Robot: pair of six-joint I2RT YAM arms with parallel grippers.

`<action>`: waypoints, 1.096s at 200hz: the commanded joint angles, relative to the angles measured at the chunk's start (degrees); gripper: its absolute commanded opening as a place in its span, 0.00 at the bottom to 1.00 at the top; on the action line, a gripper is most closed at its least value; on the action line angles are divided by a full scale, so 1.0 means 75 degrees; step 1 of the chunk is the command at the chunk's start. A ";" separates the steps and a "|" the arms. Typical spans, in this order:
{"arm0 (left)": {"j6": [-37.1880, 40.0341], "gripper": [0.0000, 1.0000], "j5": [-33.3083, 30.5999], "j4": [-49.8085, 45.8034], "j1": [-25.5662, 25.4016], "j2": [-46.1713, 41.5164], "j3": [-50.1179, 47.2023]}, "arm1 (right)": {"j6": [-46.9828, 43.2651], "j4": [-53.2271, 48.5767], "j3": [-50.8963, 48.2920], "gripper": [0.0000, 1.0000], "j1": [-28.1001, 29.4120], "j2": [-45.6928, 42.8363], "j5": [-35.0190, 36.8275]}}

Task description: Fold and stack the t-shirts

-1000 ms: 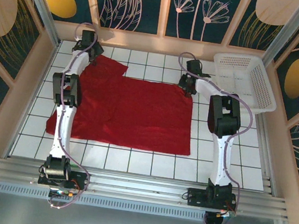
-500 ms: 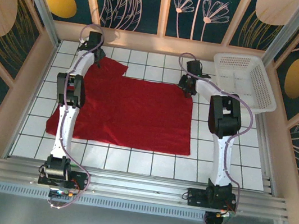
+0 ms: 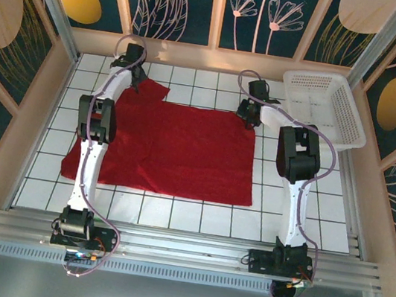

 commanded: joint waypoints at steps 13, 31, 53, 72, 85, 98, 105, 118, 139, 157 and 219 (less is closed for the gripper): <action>-0.0119 0.00 -0.0127 -0.0622 -0.0080 -0.0659 -0.0458 | -0.0102 -0.0232 -0.0192 0.08 -0.0101 -0.0402 -0.0188; -0.0165 0.00 -0.0043 -0.0504 -0.0026 -0.0944 -0.0454 | -0.0188 -0.0185 -0.0180 0.05 -0.0163 -0.0496 -0.0259; -0.0160 0.00 -0.0070 -0.0503 0.0005 -0.1221 -0.0486 | -0.0293 -0.0144 -0.0146 0.00 -0.0235 -0.0610 -0.0395; -0.0086 0.00 -0.0205 -0.0455 0.0008 -0.1530 -0.0750 | -0.0391 -0.0144 -0.0113 0.00 -0.0248 -0.0686 -0.0536; -0.0008 0.00 -0.0301 -0.0339 0.0016 -0.1818 -0.1085 | -0.0455 -0.0144 -0.0110 0.00 -0.0245 -0.0738 -0.0659; 0.0085 0.00 -0.0375 -0.0207 0.0017 -0.2113 -0.1449 | -0.0494 -0.0147 -0.0150 0.00 -0.0243 -0.0800 -0.0742; 0.0135 0.00 -0.0401 -0.0167 0.0017 -0.2276 -0.1646 | -0.0507 -0.0144 -0.0201 0.00 -0.0236 -0.0845 -0.0776; 0.0198 0.00 -0.0425 -0.0076 0.0027 -0.2547 -0.2009 | -0.0524 -0.0138 -0.0299 0.00 -0.0238 -0.0958 -0.0813; 0.0284 0.00 -0.0426 0.0110 0.0040 -0.3071 -0.2677 | -0.0570 -0.0120 -0.0496 0.00 -0.0223 -0.1168 -0.0873; 0.0281 0.00 -0.0449 0.0278 0.0040 -0.3542 -0.3318 | -0.0594 -0.0120 -0.0728 0.00 -0.0191 -0.1367 -0.0876; -0.0256 0.00 -0.0807 0.0952 0.0040 -0.5774 -0.6035 | -0.0436 0.0125 -0.2023 0.00 -0.0039 -0.2367 -0.0572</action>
